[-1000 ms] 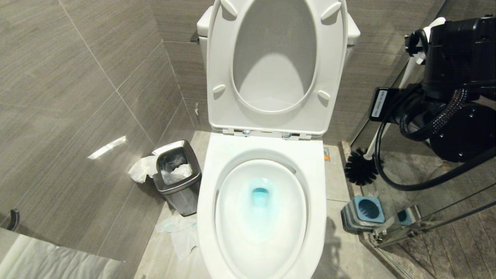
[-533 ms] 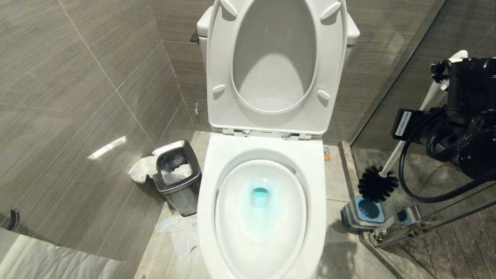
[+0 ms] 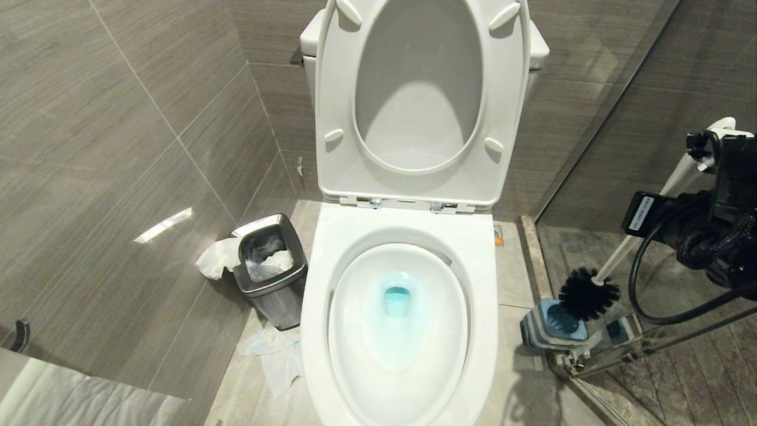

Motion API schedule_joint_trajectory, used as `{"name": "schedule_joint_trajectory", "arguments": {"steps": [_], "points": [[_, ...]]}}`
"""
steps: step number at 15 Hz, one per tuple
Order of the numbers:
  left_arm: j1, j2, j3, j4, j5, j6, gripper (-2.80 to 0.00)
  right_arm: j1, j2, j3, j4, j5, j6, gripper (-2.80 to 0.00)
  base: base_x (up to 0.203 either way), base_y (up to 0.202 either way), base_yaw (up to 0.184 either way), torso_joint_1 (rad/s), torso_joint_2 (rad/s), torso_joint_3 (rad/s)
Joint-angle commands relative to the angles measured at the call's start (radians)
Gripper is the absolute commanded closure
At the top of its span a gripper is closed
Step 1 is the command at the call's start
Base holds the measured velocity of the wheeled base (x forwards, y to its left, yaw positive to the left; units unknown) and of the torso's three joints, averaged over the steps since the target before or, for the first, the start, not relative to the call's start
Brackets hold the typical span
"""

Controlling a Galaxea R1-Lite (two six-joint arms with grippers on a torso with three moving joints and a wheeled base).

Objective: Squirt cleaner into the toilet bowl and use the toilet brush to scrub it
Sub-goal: Put the toilet brush back

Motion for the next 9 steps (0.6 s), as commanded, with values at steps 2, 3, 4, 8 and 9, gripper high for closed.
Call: {"name": "schedule_joint_trajectory", "arguments": {"steps": [2,3,4,8,9], "points": [[0.0,0.001,0.0,0.0,0.0,0.0,0.0,-0.062,0.038,0.009,-0.023,0.056,-0.001,0.0,0.0,0.0,0.0,0.0,0.0,0.0],[0.0,0.001,0.002,0.0,0.0,0.0,0.0,-0.08,0.054,0.011,-0.042,0.068,-0.012,0.0,0.0,0.0,0.0,0.0,0.0,0.0],[0.0,0.001,0.001,0.0,0.0,0.0,0.0,-0.098,0.072,0.015,-0.076,0.082,-0.027,0.0,0.0,0.0,0.0,0.0,0.0,0.0],[0.0,0.001,0.001,0.0,0.0,0.0,0.0,-0.155,0.138,0.054,-0.253,0.138,-0.131,0.0,0.0,0.0,0.0,0.0,0.0,0.0],[0.0,0.001,0.002,0.0,0.0,0.0,0.0,-0.164,0.156,0.068,-0.312,0.149,-0.163,0.0,0.0,0.0,0.0,0.0,0.0,0.0]]}}
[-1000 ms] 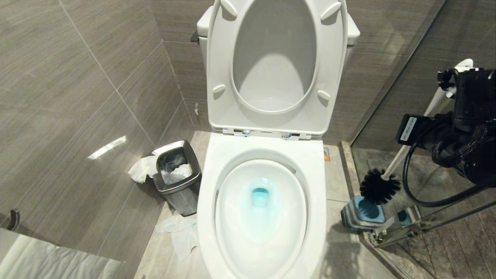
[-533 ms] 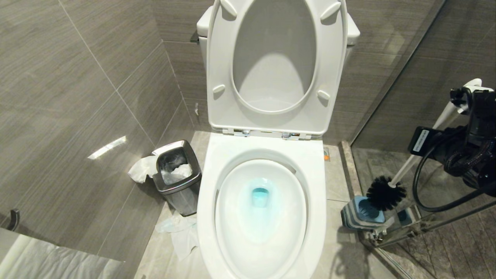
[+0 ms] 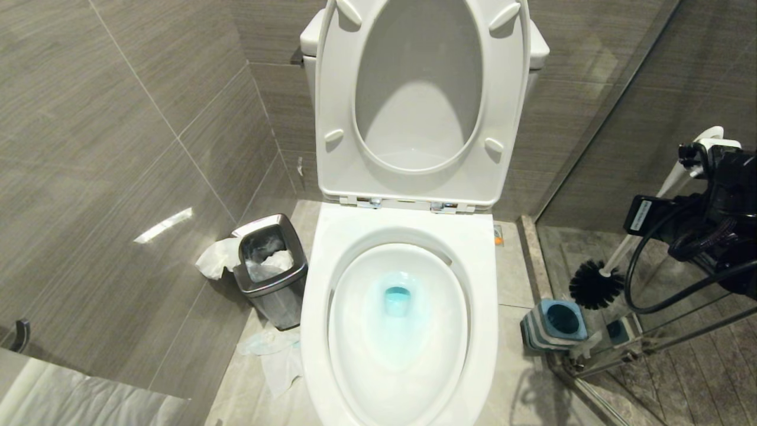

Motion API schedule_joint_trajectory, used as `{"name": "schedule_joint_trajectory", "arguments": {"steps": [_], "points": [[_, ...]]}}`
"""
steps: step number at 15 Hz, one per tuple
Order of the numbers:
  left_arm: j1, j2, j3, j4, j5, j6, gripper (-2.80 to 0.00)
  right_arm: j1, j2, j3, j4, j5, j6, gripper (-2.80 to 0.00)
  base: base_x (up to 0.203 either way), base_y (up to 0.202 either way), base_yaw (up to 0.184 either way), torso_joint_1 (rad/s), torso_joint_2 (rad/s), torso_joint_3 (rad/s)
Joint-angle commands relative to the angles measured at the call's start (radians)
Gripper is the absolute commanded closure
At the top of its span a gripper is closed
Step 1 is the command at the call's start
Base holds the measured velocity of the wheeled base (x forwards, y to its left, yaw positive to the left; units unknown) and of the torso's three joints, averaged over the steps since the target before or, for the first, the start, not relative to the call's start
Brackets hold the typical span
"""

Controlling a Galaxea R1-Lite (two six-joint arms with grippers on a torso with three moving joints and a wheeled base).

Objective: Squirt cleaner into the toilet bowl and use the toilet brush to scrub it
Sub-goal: Put the toilet brush back

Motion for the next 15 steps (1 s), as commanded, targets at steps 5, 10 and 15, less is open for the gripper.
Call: {"name": "schedule_joint_trajectory", "arguments": {"steps": [5,10,15], "points": [[0.0,0.001,0.001,0.0,0.0,0.0,0.0,-0.023,0.114,0.063,-0.222,0.041,-0.078,0.0,0.0,0.0,0.0,0.0,0.0,0.0],[0.0,0.001,0.002,0.0,0.0,0.0,0.0,-0.039,0.191,0.07,-0.288,0.06,-0.032,0.0,0.0,0.0,0.0,0.0,0.0,0.0],[0.0,0.001,0.002,0.0,0.0,0.0,0.0,-0.105,0.248,0.074,-0.326,0.109,-0.029,0.0,0.0,0.0,0.0,0.0,0.0,0.0]]}}
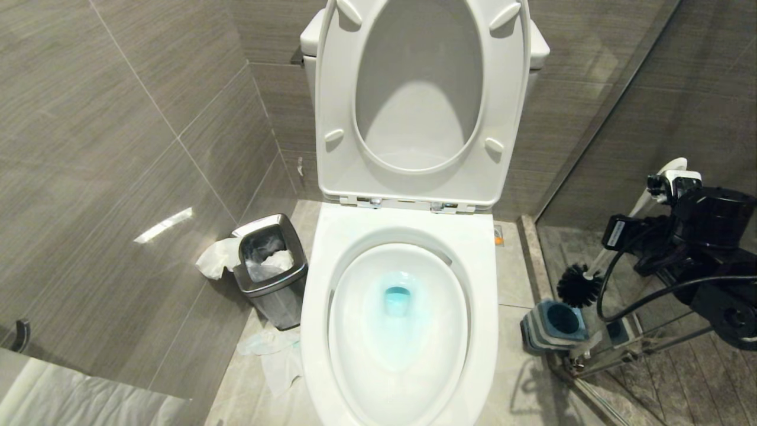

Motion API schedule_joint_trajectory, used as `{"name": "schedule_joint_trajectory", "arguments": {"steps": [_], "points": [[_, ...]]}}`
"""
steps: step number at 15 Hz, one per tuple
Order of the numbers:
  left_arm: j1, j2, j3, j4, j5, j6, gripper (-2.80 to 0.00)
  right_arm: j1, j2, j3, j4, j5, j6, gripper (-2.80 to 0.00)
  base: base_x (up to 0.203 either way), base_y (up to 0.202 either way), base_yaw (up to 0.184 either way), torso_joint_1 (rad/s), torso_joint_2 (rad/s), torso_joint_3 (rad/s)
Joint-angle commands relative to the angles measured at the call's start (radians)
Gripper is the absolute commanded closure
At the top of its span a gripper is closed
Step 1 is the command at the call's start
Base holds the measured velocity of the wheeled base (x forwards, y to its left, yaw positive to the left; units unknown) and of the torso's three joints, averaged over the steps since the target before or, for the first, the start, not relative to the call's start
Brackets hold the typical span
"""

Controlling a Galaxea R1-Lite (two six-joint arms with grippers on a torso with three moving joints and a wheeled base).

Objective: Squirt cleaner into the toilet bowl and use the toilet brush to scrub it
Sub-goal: Put the toilet brush back

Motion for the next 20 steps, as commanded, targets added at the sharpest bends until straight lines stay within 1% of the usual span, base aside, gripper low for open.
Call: {"name": "schedule_joint_trajectory", "arguments": {"steps": [1,4,11,12,20], "points": [[0.0,0.001,0.002,0.0,0.0,0.0,0.0,-0.034,0.039,0.005,-0.012,0.007,0.012,0.0,0.0,0.0,0.0,0.0,0.0,0.0],[0.0,0.001,0.002,0.0,0.0,0.0,0.0,-0.039,0.049,0.036,-0.049,0.026,0.03,0.0,0.0,0.0,0.0,0.0,0.0,0.0],[0.0,0.001,0.002,0.0,0.0,0.002,0.0,-0.041,0.067,0.033,-0.053,0.045,0.028,0.0,0.0,0.0,0.0,0.0,0.0,0.0],[0.0,0.001,0.0,0.0,0.0,0.0,0.0,-0.041,0.065,0.033,-0.053,0.059,0.025,0.0,0.0,0.0,0.0,0.0,0.0,0.0],[0.0,0.001,0.001,0.0,0.0,0.003,0.0,-0.053,0.088,0.025,-0.056,0.07,0.019,0.0,0.0,0.0,0.0,0.0,0.0,0.0]]}}
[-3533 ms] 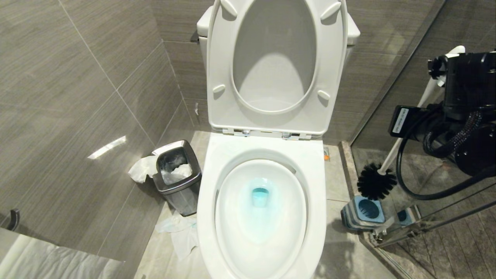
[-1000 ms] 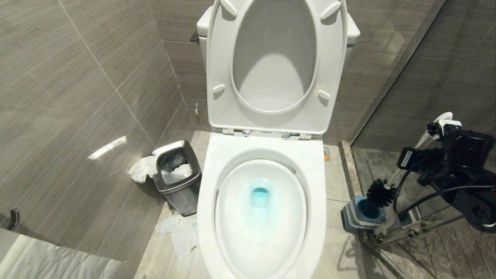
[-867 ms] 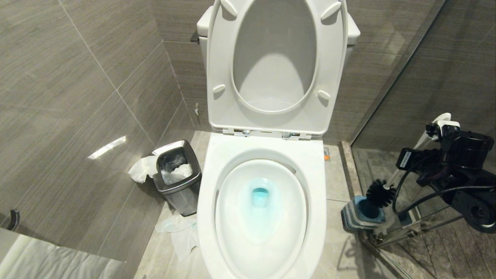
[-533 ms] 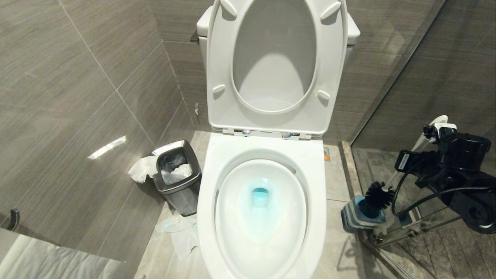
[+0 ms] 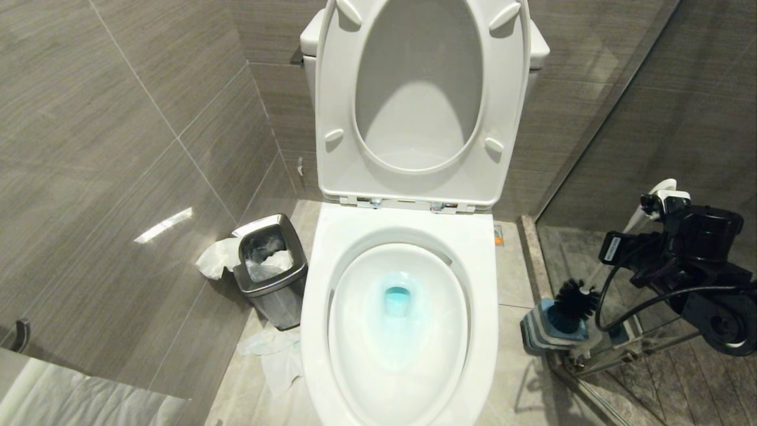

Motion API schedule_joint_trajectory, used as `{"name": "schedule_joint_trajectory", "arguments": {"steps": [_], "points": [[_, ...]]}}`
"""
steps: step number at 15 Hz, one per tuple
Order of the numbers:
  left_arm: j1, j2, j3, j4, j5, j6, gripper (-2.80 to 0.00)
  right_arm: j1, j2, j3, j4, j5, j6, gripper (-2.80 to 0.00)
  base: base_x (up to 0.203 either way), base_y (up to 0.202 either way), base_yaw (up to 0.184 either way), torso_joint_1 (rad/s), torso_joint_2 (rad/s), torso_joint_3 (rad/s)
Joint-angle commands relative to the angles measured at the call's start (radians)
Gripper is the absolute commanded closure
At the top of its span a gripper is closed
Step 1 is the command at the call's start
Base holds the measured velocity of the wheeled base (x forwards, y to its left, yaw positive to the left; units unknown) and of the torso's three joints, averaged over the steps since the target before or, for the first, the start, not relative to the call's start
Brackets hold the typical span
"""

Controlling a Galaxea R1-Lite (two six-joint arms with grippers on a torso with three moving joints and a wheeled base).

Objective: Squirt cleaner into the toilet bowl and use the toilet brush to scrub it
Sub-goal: Put the toilet brush back

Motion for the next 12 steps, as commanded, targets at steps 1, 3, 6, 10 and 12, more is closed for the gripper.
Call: {"name": "schedule_joint_trajectory", "arguments": {"steps": [1,3,6,10,12], "points": [[0.0,0.001,0.0,0.0,-0.001,0.005,0.0,-0.008,0.006,0.0,-0.006,-0.001,0.001,0.0,0.0,0.0,0.0,0.0,0.0,0.0],[0.0,0.001,0.001,0.001,-0.002,0.008,0.0,-0.013,0.018,-0.001,-0.007,0.0,0.001,0.0,0.0,0.0,0.0,0.0,0.0,0.0],[0.0,0.001,0.0,0.001,-0.002,0.006,0.0,-0.026,0.047,-0.004,-0.008,0.0,-0.001,0.0,0.0,0.0,0.0,0.0,0.0,0.0],[0.0,0.001,0.0,0.001,-0.002,0.006,0.0,-0.037,0.1,0.002,-0.086,-0.001,-0.009,0.0,0.0,0.0,0.0,0.0,0.0,0.0],[0.0,0.001,0.0,0.001,-0.002,0.003,0.0,-0.054,0.121,0.006,-0.114,0.006,-0.022,0.0,0.0,0.0,0.0,0.0,0.0,0.0]]}}
